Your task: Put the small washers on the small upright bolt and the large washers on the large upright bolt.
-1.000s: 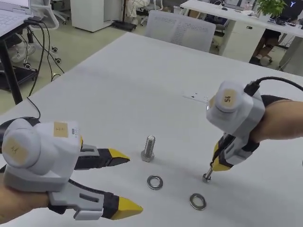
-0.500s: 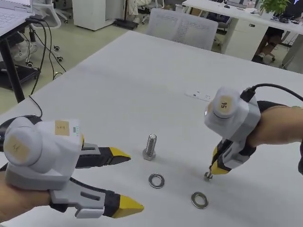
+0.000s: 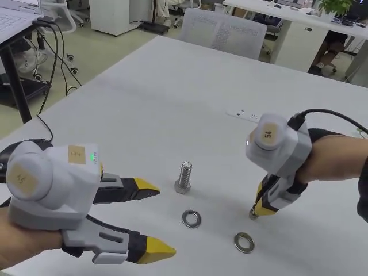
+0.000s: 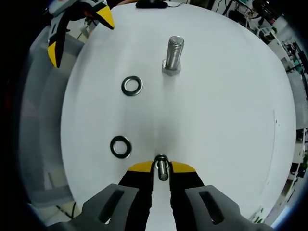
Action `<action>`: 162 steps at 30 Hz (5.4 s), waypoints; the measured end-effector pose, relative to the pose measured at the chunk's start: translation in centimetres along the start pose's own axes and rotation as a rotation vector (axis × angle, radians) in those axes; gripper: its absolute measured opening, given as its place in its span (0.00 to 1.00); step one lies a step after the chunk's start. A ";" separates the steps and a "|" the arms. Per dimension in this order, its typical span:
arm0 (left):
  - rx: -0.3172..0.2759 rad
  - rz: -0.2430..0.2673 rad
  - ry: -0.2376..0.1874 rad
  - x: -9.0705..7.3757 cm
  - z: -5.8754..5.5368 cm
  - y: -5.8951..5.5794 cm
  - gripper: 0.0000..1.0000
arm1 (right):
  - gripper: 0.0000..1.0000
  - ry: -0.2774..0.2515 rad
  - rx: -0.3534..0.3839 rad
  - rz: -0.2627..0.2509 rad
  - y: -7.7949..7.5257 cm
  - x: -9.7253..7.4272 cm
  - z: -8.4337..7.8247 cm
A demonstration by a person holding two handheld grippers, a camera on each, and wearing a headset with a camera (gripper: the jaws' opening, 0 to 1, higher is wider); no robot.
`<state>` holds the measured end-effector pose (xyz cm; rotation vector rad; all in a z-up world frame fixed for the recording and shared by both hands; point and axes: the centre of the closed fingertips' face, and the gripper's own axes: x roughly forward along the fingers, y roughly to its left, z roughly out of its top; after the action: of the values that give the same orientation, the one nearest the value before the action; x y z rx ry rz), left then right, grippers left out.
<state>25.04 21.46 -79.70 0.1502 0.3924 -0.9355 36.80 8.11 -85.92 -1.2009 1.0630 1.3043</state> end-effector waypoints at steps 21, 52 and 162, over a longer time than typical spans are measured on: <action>-0.005 -0.002 0.002 0.0 -0.1 0.0 0.59 | 0.13 0.011 -0.013 -0.001 0.2 0.9 0.0; -0.001 -0.004 0.006 0.2 0.0 0.1 0.59 | 0.32 -0.024 0.008 -0.028 -0.6 0.5 0.4; 0.037 -0.001 -0.013 -0.4 1.1 -0.5 0.58 | 0.54 -0.116 0.016 0.056 8.1 0.8 1.5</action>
<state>24.72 21.18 -78.51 0.1777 0.3632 -0.9448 28.59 8.99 -86.82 -1.0768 1.0272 1.3894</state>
